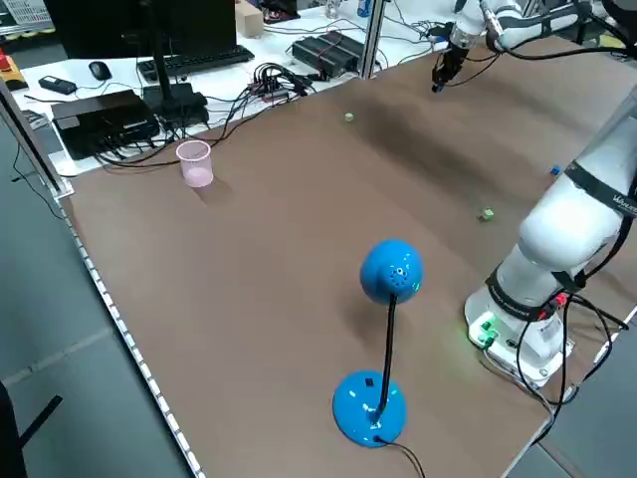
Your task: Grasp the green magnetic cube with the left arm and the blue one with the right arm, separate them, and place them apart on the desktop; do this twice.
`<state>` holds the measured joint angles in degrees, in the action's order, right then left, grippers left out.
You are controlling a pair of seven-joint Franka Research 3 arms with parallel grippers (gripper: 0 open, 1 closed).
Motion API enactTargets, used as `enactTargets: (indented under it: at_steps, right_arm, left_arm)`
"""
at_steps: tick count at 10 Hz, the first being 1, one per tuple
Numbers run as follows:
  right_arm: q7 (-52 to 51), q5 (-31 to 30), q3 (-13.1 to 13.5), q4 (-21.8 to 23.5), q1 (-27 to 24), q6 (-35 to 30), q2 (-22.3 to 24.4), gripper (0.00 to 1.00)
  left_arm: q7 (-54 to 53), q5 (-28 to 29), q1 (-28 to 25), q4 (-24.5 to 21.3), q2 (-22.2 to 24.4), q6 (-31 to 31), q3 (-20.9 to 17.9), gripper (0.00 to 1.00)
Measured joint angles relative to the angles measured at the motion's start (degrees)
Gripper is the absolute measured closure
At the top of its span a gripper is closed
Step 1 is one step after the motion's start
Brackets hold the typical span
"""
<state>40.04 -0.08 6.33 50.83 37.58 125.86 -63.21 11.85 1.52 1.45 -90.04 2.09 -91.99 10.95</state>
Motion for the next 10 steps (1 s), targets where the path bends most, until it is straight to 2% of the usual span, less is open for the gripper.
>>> enactTargets:
  at_steps: [2, 4, 10]
  right_arm:
    - [-1.2, 0.0, 0.6, -3.4, -1.0, 3.6, -3.4, 0.77]
    - [-3.2, 0.0, 0.8, -5.6, -2.9, 4.0, -4.5, 0.77]
    - [-4.8, 0.0, 0.8, -6.5, -4.2, 8.2, -7.9, 0.77]
  left_arm:
    - [0.0, 0.0, 0.0, 0.0, 0.0, 0.0, 0.0, 0.0]
    - [0.0, 0.0, 0.0, 0.0, 0.0, 0.0, 0.0, 0.0]
    - [0.0, 0.0, 0.0, 0.0, 0.0, 0.0, 0.0, 0.0]
